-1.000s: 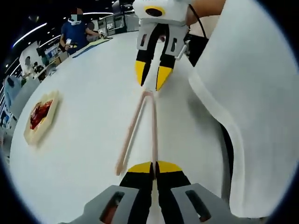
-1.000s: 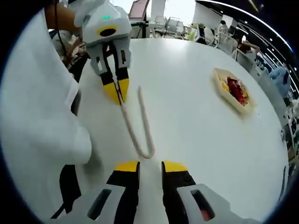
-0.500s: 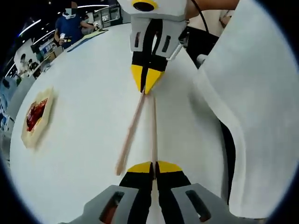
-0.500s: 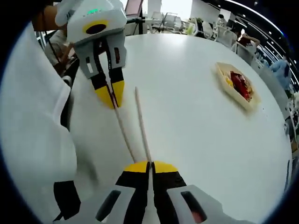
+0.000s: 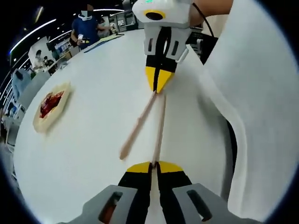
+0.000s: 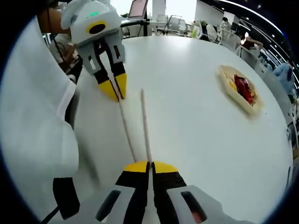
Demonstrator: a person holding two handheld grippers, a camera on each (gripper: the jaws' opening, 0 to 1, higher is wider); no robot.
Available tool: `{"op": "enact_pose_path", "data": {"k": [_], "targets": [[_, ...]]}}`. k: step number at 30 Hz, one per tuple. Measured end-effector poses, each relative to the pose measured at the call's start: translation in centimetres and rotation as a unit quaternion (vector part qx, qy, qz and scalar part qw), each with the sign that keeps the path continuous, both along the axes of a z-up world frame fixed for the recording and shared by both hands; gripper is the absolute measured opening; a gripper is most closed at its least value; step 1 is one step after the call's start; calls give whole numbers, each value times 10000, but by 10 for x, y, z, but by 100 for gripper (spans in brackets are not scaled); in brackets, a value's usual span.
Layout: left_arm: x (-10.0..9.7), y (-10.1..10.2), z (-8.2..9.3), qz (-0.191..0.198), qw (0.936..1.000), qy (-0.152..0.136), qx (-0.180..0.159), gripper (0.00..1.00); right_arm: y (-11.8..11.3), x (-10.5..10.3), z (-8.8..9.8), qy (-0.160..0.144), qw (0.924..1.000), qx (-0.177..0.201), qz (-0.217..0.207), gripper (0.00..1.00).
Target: Place the target food into the container with the food tongs after gripping and lifting it, then release it inside without dropping or visibly crushing the food.
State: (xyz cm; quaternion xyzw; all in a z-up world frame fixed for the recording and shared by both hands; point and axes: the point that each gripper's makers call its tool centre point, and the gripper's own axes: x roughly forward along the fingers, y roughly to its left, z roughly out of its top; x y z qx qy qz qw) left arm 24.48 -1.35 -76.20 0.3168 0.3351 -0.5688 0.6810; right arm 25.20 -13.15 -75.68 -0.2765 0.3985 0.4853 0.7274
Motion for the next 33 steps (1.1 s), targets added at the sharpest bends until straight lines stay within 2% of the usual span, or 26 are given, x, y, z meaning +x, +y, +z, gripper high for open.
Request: {"op": "enact_pose_path", "data": {"k": [3,5,6,7,9,10,11,12,13,14,15,17,19,20,21,22,23,24,25,27,29,30,32,33], "targets": [[1,10,5,514,9985,139,-114,0,0,-1,0,-6,10000,-20,-12,2],[1,12,9,780,9957,323,-372,0,1,-1,-1,-57,10000,-64,2,2],[5,14,15,1056,9920,376,-589,0,2,-1,-1,-118,9999,-86,48,2],[6,21,18,1312,9882,460,-640,0,2,-1,-1,-137,9998,-95,79,2],[8,25,22,1504,9842,515,-774,0,2,0,-1,-116,9999,-90,35,1],[11,26,31,1685,9784,513,-1086,0,-1,1,1,-125,9999,-101,-33,1],[12,27,42,1924,9692,589,-1419,0,-1,0,3,-135,9999,-81,-22,1],[13,27,45,2012,9656,637,-1518,0,-1,0,4,-147,9999,-63,-17,1],[15,31,56,2440,9472,902,-1873,0,-2,2,12,-341,9994,-7,-54,1],[17,33,61,2616,9374,1006,-2065,0,-3,4,17,-463,9989,41,-90,0],[20,36,68,2818,9229,1128,-2370,0,-2,5,27,-561,9978,286,-223,0],[24,39,80,3011,9042,1213,-2775,0,-5,8,43,-715,9942,609,-531,0],[27,38,93,3000,8951,1148,-3094,0,-5,14,61,-779,9857,1142,-969,0],[29,37,98,2979,8935,1055,-3192,0,-6,17,74,-738,9760,1554,-1335,0],[29,35,107,2917,8911,979,-3335,0,-9,23,88,-826,9656,1875,-1602,0],[29,33,112,2866,8882,1007,-3448,0,-12,27,97,-921,9583,2070,-1741,1],[29,29,118,2866,8799,1116,-3622,0,-18,34,110,-1176,9498,2185,-1905,2],[30,27,125,2907,8704,1180,-3793,0,-22,37,117,-1270,9446,2259,-2016,2],[31,25,129,2905,8662,1184,-3889,0,-24,41,131,-1334,9343,2516,-2146,4],[36,26,140,3003,8532,1108,-4118,0,-29,47,148,-1340,9138,2936,-2467,9],[36,26,149,2992,8531,986,-4160,0,-29,49,167,-1242,8951,3427,-2567,10],[37,26,152,3005,8528,903,-4176,0,-31,51,173,-1329,8897,3500,-2612,12],[40,28,157,3058,8532,775,-4153,2,-31,49,175,-1358,8921,3477,-2546,22],[41,28,161,3073,8545,675,-4133,6,-30,49,174,-1371,8954,3388,-2543,25]]}}
